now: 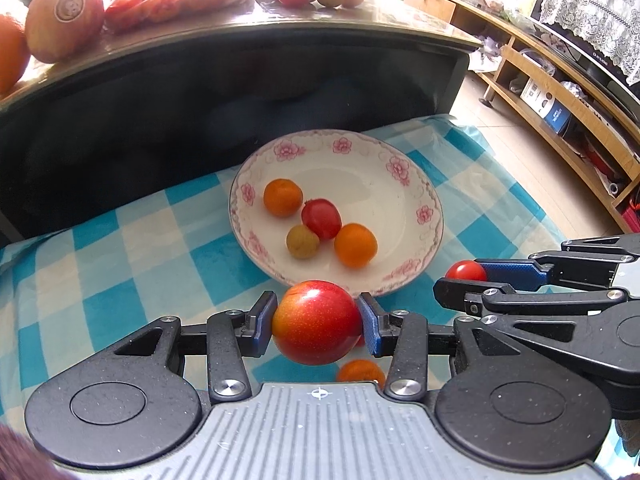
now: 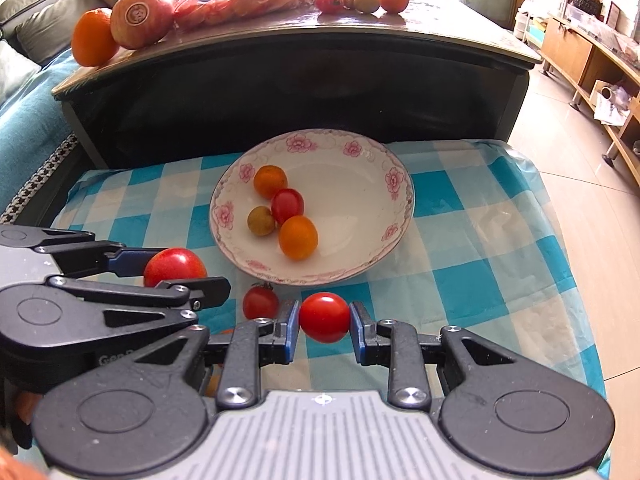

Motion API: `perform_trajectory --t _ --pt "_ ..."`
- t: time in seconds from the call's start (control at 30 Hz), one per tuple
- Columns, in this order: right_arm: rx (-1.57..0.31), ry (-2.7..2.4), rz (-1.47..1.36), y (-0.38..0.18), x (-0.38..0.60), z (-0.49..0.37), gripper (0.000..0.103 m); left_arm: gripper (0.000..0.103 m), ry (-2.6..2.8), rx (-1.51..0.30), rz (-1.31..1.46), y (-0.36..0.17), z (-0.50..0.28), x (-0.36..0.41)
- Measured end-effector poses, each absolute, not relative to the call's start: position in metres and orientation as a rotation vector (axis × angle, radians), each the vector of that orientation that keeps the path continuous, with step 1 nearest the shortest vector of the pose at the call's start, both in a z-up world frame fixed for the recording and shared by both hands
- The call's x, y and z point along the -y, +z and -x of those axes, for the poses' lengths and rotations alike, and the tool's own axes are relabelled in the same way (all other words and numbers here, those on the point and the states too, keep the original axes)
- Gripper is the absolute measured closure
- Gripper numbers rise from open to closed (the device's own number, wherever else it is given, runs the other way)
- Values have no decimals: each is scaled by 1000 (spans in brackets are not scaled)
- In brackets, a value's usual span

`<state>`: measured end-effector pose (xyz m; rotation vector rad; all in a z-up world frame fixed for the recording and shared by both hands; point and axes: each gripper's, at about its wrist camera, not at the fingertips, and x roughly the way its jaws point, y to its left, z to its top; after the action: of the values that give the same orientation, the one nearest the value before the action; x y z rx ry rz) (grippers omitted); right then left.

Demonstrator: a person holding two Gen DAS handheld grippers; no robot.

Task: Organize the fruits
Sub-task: 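Carry the red fruit and cherry tomato in both tools over the bowl, then open both tools to drop the red fruit and tomato into the bowl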

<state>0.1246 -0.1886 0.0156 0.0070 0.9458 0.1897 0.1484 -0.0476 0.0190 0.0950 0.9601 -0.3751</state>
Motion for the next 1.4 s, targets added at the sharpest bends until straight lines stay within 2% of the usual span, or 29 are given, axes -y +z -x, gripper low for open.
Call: perform_trajectory --t 1.4 --pt "-930 184 -38 -1 201 -195 72 52 -354 -992 -89 -1 -198 61"
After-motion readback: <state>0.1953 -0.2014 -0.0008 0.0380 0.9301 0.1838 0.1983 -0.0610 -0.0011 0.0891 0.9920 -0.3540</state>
